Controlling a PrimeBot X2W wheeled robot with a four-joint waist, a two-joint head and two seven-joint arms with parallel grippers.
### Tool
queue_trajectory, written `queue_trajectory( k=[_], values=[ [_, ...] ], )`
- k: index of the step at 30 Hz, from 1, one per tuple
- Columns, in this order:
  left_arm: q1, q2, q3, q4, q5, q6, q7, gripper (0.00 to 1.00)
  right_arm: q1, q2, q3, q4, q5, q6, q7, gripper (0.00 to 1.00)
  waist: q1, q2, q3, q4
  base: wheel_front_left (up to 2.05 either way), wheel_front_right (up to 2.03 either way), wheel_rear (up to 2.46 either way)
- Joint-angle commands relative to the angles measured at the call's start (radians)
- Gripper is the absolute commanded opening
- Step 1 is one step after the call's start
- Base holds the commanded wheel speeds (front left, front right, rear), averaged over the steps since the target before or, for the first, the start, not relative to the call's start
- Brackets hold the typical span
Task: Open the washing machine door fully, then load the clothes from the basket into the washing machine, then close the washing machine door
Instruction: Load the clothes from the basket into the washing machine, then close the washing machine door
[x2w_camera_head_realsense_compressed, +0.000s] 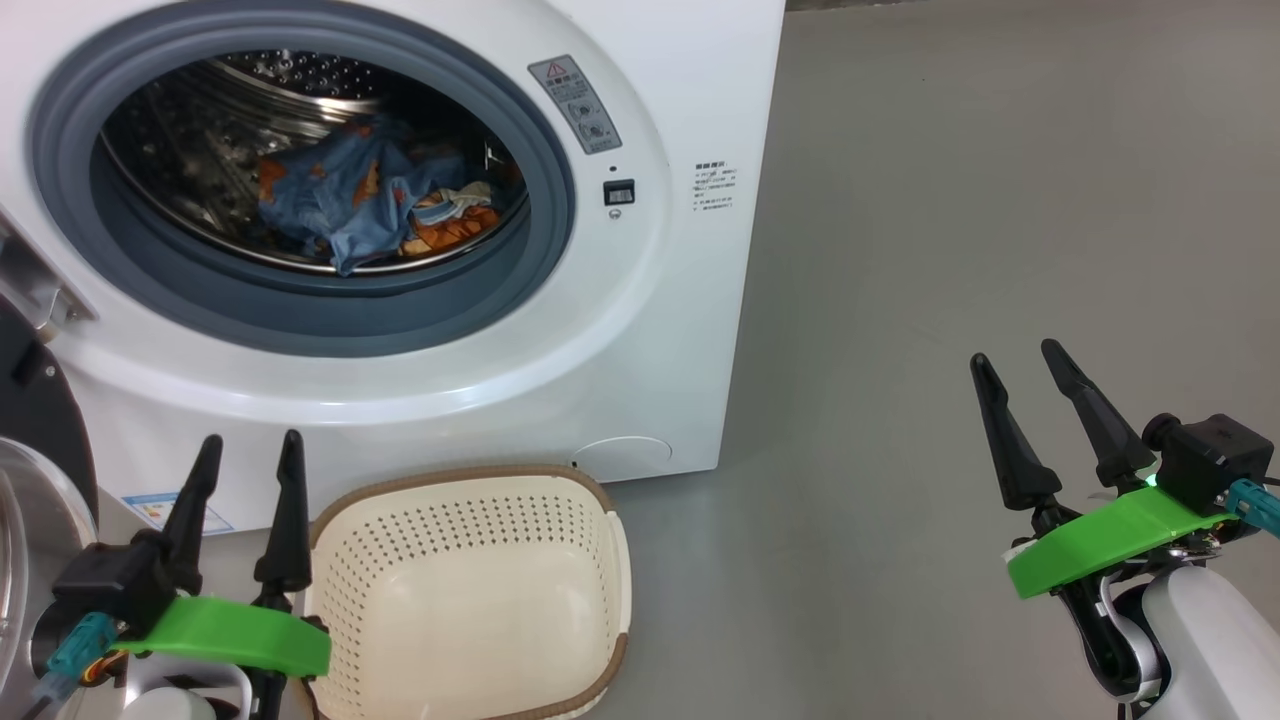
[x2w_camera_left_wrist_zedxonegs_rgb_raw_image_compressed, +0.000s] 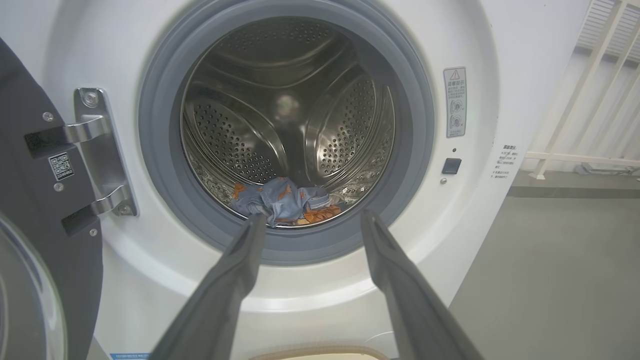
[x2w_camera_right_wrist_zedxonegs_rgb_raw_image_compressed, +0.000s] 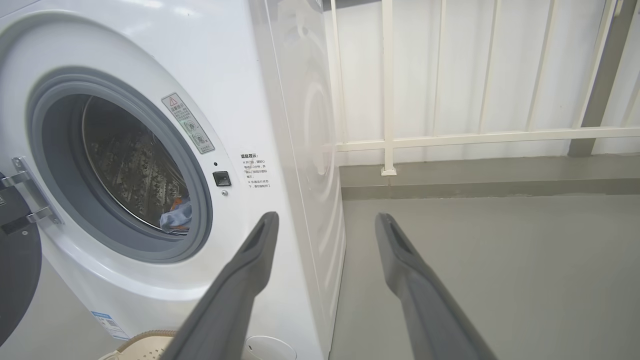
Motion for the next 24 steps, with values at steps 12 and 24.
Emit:
queue_trajectory(
  k=[12, 24],
  values=[
    [-0.029, 0.029, 0.028, -0.024, -0.006, 0.002, -0.005, 1.0, 0.006, -0.007, 0.008, -0.027, 0.002, 0.004, -0.008, 1.0, 0.0, 0.0, 0.009, -0.005, 0.0, 0.0, 0.0],
    [-0.038, 0.028, 0.027, -0.021, -0.017, -0.001, -0.006, 1.0, 0.002, -0.003, 0.002, -0.025, 0.002, 0.004, -0.008, 1.0, 0.0, 0.0, 0.017, 0.001, 0.0, 0.0, 0.0]
  ],
)
